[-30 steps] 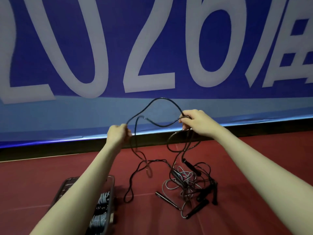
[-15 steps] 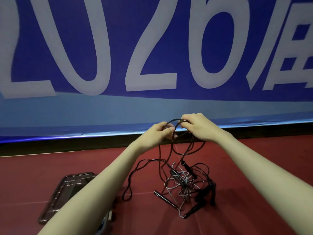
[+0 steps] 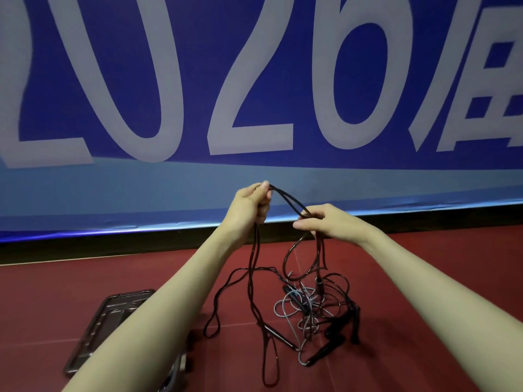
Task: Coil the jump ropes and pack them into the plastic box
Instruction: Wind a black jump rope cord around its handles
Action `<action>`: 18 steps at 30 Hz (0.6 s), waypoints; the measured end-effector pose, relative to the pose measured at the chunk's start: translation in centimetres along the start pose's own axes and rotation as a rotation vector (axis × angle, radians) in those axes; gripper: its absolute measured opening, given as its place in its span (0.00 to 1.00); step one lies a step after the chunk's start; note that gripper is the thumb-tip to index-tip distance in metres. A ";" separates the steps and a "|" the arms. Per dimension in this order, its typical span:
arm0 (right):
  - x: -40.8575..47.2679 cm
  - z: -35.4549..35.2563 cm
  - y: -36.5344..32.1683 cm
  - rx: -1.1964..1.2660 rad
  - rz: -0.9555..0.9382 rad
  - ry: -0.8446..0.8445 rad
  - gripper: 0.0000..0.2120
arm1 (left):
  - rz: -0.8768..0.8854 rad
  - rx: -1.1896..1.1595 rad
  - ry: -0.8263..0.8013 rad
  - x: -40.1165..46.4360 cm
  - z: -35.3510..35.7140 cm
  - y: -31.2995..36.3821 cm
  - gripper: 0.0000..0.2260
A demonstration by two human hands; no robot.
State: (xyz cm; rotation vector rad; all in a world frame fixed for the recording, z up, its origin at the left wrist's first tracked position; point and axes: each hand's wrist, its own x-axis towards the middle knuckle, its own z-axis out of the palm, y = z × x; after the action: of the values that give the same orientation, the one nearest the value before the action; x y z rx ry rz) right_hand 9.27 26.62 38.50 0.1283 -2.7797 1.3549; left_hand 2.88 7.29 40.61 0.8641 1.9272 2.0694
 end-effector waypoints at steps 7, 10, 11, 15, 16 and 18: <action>-0.8 -0.8 5.4 0.331 0.165 0.096 0.08 | -0.002 -0.457 0.477 2.7 -6.8 1.5 0.15; -1.1 -2.3 8.4 0.555 0.309 0.405 0.11 | -0.031 -0.267 0.530 1.7 -9.1 -0.1 0.15; -1.1 -2.7 8.9 0.668 0.337 0.475 0.12 | -0.050 -0.180 0.533 1.4 -9.4 -1.1 0.15; -0.4 -3.4 8.6 0.979 0.400 0.542 0.15 | -0.196 -0.001 0.568 0.8 -10.2 -4.1 0.15; -0.2 -3.3 8.5 0.984 0.414 0.527 0.16 | -0.229 0.025 0.562 0.6 -10.3 -4.6 0.14; 0.3 -3.0 8.2 1.002 0.433 0.511 0.15 | -0.275 0.087 0.541 0.3 -10.6 -5.3 0.14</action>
State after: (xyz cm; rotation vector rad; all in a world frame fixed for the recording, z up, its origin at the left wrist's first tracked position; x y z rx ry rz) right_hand 8.18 34.02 33.91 -0.7070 -1.5617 2.3246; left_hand -4.26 -0.80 35.74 0.0242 2.2431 2.2083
